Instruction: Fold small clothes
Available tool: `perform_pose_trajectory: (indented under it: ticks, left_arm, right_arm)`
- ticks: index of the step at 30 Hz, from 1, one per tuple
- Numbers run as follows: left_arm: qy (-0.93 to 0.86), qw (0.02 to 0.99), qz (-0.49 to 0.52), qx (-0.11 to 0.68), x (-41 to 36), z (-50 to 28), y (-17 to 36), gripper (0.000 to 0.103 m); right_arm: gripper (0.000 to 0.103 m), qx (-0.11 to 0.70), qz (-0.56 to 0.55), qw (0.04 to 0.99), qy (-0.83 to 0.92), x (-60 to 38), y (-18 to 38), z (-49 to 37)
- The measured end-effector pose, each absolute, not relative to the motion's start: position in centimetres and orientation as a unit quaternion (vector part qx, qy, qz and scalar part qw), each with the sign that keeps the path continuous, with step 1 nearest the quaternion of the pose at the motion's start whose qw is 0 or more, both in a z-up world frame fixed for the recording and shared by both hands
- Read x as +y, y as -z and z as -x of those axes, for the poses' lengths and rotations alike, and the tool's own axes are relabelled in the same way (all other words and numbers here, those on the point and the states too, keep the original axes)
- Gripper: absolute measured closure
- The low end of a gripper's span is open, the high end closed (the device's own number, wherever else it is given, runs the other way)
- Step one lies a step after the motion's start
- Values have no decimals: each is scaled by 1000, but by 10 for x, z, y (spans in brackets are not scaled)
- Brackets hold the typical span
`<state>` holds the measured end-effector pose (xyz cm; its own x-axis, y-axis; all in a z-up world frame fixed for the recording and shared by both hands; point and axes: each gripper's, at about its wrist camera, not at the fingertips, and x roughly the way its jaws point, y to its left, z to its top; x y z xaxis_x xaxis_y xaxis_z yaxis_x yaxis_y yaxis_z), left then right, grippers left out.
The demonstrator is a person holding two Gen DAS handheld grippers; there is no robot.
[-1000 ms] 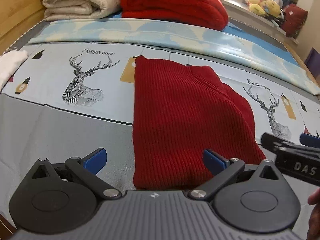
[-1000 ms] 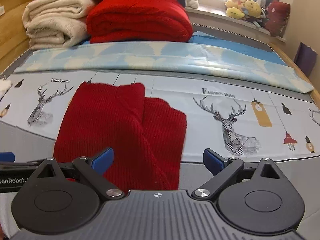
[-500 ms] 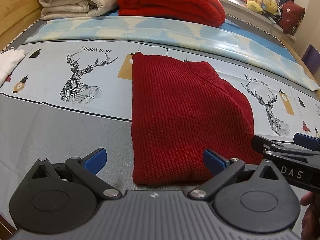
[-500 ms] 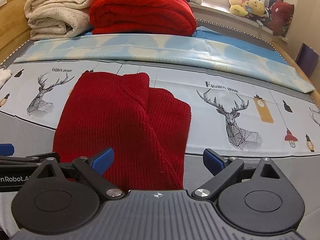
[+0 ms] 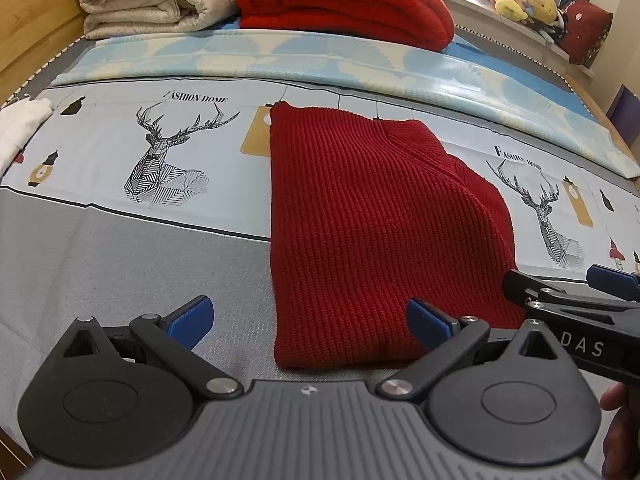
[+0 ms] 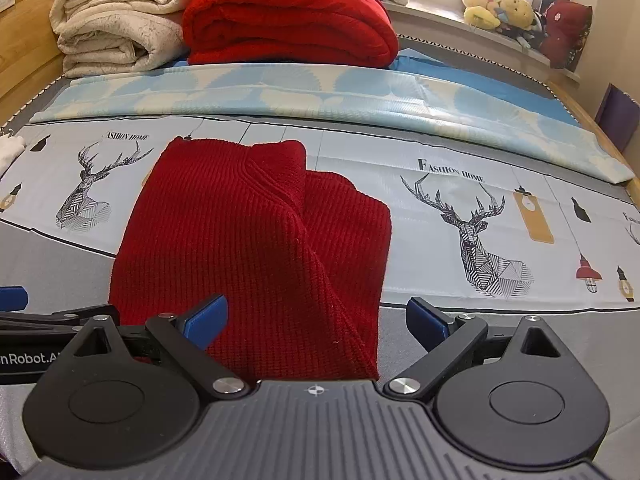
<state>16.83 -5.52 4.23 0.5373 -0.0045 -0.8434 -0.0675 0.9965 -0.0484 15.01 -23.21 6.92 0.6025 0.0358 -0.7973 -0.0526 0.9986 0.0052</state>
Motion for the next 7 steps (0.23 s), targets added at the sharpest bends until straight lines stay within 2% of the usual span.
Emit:
perform_pose_trajectory:
  ticks: [7]
  left_arm:
    - [-13, 877, 37, 479, -56, -168, -43, 1]
  right_arm:
    - [7, 446, 10, 895, -22, -231, -69, -150]
